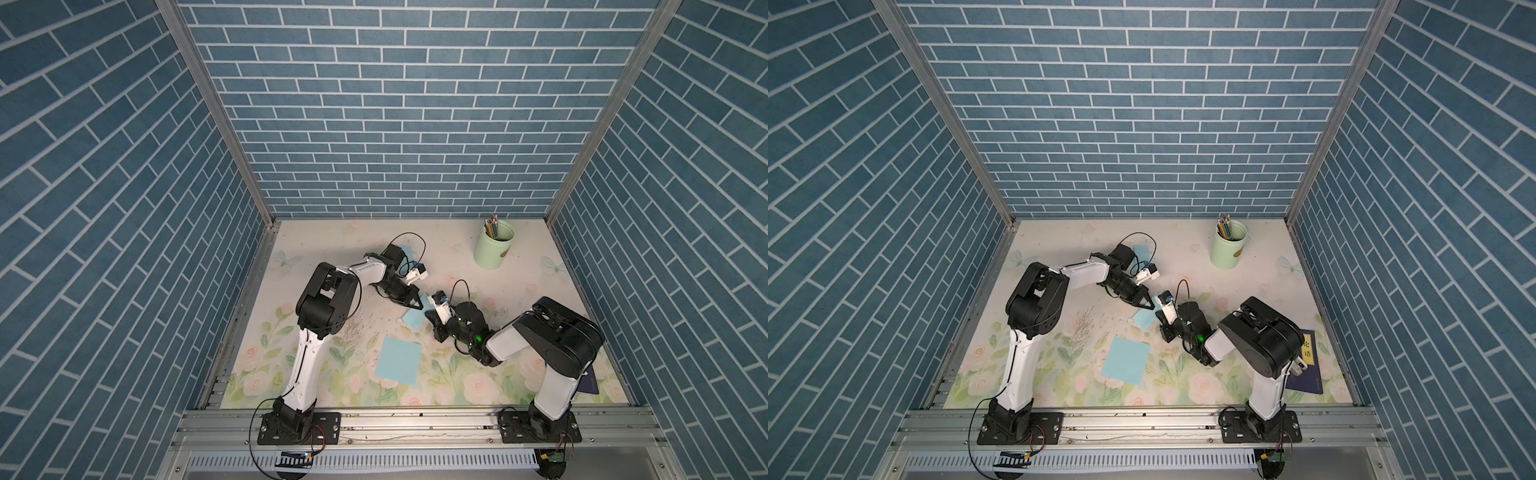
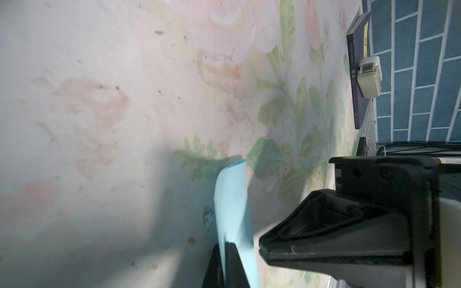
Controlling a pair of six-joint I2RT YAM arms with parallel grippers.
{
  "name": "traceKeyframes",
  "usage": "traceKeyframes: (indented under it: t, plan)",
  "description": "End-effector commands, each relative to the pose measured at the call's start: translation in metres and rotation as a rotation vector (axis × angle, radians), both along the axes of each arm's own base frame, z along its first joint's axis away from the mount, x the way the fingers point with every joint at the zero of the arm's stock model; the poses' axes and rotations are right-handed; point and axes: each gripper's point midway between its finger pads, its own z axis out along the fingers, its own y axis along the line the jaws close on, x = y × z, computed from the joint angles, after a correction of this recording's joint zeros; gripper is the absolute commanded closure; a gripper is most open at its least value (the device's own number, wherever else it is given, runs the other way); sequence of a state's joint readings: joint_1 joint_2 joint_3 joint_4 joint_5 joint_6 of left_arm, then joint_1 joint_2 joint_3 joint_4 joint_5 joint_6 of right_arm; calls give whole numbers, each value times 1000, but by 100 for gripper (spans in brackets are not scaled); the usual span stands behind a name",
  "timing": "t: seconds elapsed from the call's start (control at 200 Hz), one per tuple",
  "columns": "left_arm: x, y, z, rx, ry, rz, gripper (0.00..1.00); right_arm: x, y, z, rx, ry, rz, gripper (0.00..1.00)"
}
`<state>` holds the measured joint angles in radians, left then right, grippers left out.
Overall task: Fold the square paper along the opposite sides
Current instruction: Smooth out the paper at the center of the board.
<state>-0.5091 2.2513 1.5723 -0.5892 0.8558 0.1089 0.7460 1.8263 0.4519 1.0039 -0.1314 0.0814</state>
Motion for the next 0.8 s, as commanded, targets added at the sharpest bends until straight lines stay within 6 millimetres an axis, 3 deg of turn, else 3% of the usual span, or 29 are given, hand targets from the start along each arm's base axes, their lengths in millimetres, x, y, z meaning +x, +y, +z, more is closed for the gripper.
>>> traceKeyframes:
  t: [0.0,0.27,0.495,0.73,0.795]
  plan:
    - [-3,3,-5,31,-1,-18,97,6,11,12,35,-37,14,100]
    - [-1,5,-8,52,-10,-14,97,5,17,-1,8,-17,28,100]
    - [1,7,-10,70,-20,-8,95,0,9,-16,-30,28,8,100]
    - [3,9,-13,88,-22,-4,79,0,9,-19,-41,34,9,100]
    - [3,10,-14,91,-23,-3,78,0,9,-20,-43,35,12,100]
